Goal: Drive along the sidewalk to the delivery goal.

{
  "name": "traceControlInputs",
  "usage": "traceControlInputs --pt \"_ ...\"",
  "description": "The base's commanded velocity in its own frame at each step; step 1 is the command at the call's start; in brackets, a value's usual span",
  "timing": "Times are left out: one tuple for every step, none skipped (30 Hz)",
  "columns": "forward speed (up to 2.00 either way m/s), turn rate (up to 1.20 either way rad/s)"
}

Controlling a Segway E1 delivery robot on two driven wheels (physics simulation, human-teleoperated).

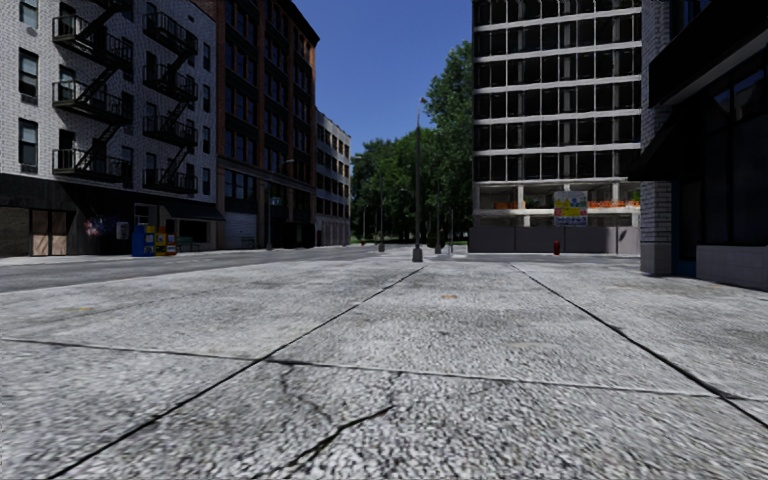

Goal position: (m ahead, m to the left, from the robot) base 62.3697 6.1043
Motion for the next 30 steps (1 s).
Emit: traceControlInputs --pt "2.00 0.00" --pt "2.00 0.00" --pt "2.00 0.00" --pt "2.00 0.00" --pt "2.00 0.00" --pt "2.00 0.00" --pt "2.00 0.00" --pt "2.00 0.00" --pt "2.00 0.00" --pt "2.00 0.00" --pt "2.00 0.00" --pt "2.00 0.00" --pt "2.00 0.00" --pt "2.00 0.00" --pt "2.00 0.00" --pt "2.00 0.00" --pt "2.00 0.00" --pt "2.00 0.00" --pt "2.00 0.00" --pt "2.00 0.00" --pt "2.00 0.00" --pt "2.00 0.00" --pt "2.00 0.00" --pt "2.00 0.00" --pt "2.00 0.00" --pt "2.00 0.00" --pt "2.00 0.00" --pt "2.00 0.00" --pt "2.00 0.00" --pt "2.00 0.00"
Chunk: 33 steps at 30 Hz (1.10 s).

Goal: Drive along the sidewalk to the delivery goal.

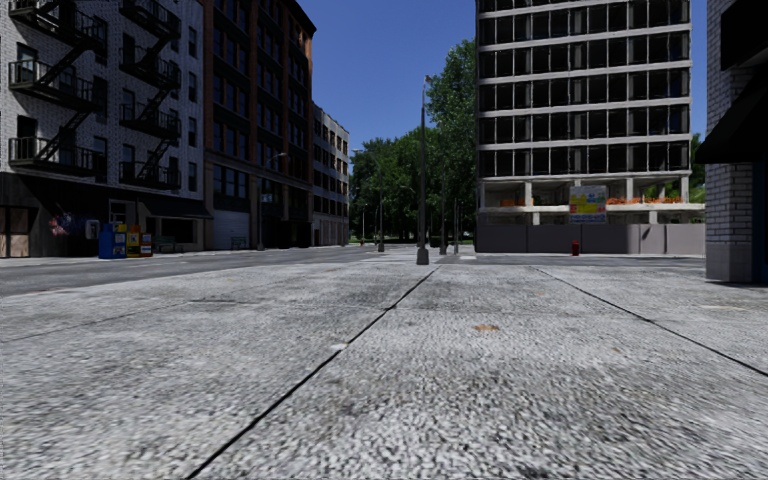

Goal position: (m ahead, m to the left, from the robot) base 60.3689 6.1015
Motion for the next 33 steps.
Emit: traceControlInputs --pt "2.00 0.00" --pt "2.00 0.00" --pt "2.00 0.00" --pt "2.00 0.00" --pt "2.00 0.00" --pt "2.00 0.00" --pt "2.00 0.00" --pt "2.00 0.00" --pt "2.00 0.00" --pt "2.00 0.00" --pt "2.00 0.00" --pt "2.00 0.00" --pt "2.00 0.00" --pt "2.00 0.00" --pt "2.00 0.00" --pt "2.00 0.00" --pt "2.00 0.00" --pt "2.00 0.00" --pt "2.00 0.00" --pt "2.00 0.00" --pt "2.00 0.00" --pt "2.00 0.00" --pt "2.00 0.00" --pt "2.00 0.00" --pt "2.00 0.00" --pt "2.00 0.00" --pt "2.00 0.00" --pt "2.00 0.00" --pt "2.00 0.00" --pt "2.00 0.00" --pt "2.00 0.00" --pt "2.00 0.00" --pt "2.00 0.00"
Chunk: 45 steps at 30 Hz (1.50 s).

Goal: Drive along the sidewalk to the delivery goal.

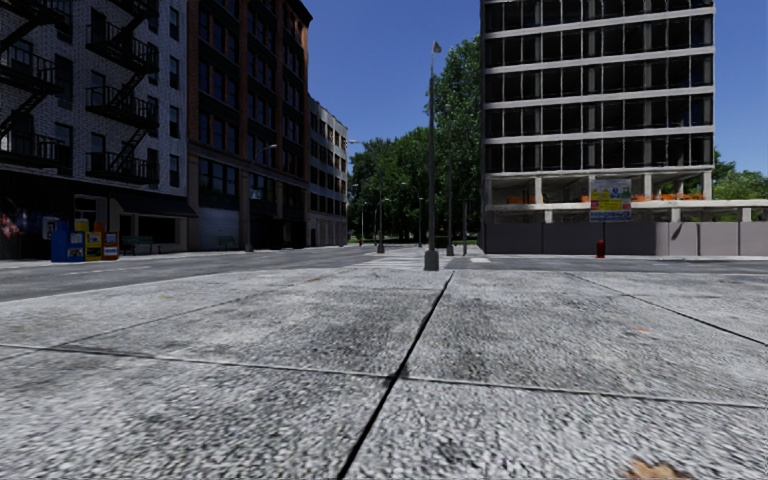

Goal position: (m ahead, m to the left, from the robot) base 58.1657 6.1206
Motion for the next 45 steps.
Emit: traceControlInputs --pt "2.00 0.00" --pt "2.00 0.00" --pt "2.00 0.00" --pt "2.00 0.00" --pt "2.00 0.00" --pt "2.00 0.00" --pt "2.00 0.00" --pt "2.00 0.00" --pt "2.00 0.00" --pt "2.00 0.00" --pt "2.00 0.00" --pt "2.00 0.00" --pt "2.00 0.00" --pt "2.00 0.00" --pt "2.00 0.00" --pt "2.00 0.00" --pt "2.00 0.00" --pt "2.00 0.00" --pt "2.00 0.00" --pt "2.00 0.00" --pt "2.00 0.00" --pt "2.00 0.00" --pt "2.00 0.00" --pt "2.00 0.00" --pt "2.00 0.00" --pt "2.00 0.00" --pt "2.00 0.00" --pt "2.00 0.00" --pt "2.00 0.00" --pt "2.00 0.00" --pt "2.00 0.00" --pt "2.00 0.00" --pt "2.00 0.00" --pt "2.00 0.00" --pt "2.00 0.00" --pt "2.00 0.00" --pt "2.00 0.00" --pt "2.00 0.00" --pt "2.00 0.00" --pt "2.00 0.00" --pt "2.00 0.00" --pt "2.00 0.00" --pt "2.00 0.00" --pt "2.00 0.00" --pt "2.00 0.00"
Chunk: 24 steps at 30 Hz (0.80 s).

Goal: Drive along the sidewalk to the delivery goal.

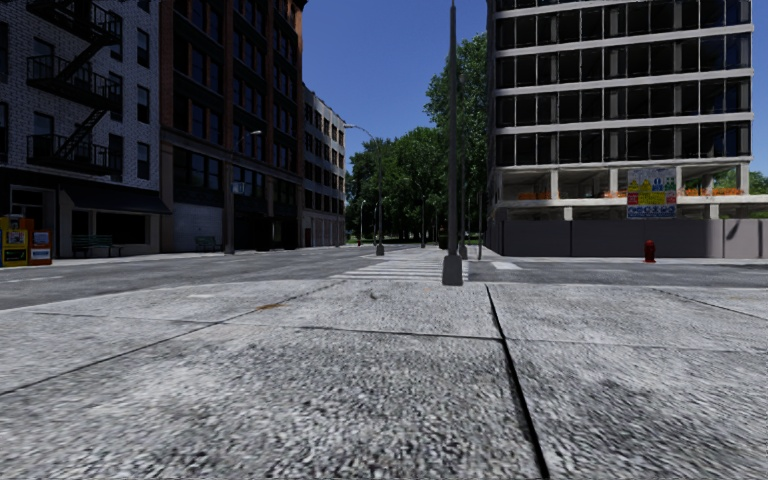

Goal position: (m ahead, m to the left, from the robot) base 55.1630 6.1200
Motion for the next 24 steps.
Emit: traceControlInputs --pt "2.00 0.00" --pt "2.00 0.00" --pt "2.00 0.00" --pt "2.00 0.00" --pt "2.00 0.00" --pt "2.00 0.00" --pt "2.00 0.00" --pt "2.00 0.00" --pt "2.00 0.00" --pt "2.00 0.00" --pt "2.00 0.00" --pt "2.00 0.00" --pt "2.00 0.00" --pt "2.00 0.00" --pt "2.00 0.00" --pt "2.00 0.00" --pt "2.00 0.00" --pt "2.00 0.00" --pt "2.00 0.00" --pt "2.00 0.00" --pt "2.00 0.00" --pt "2.00 0.00" --pt "2.00 0.00" --pt "2.00 0.00"
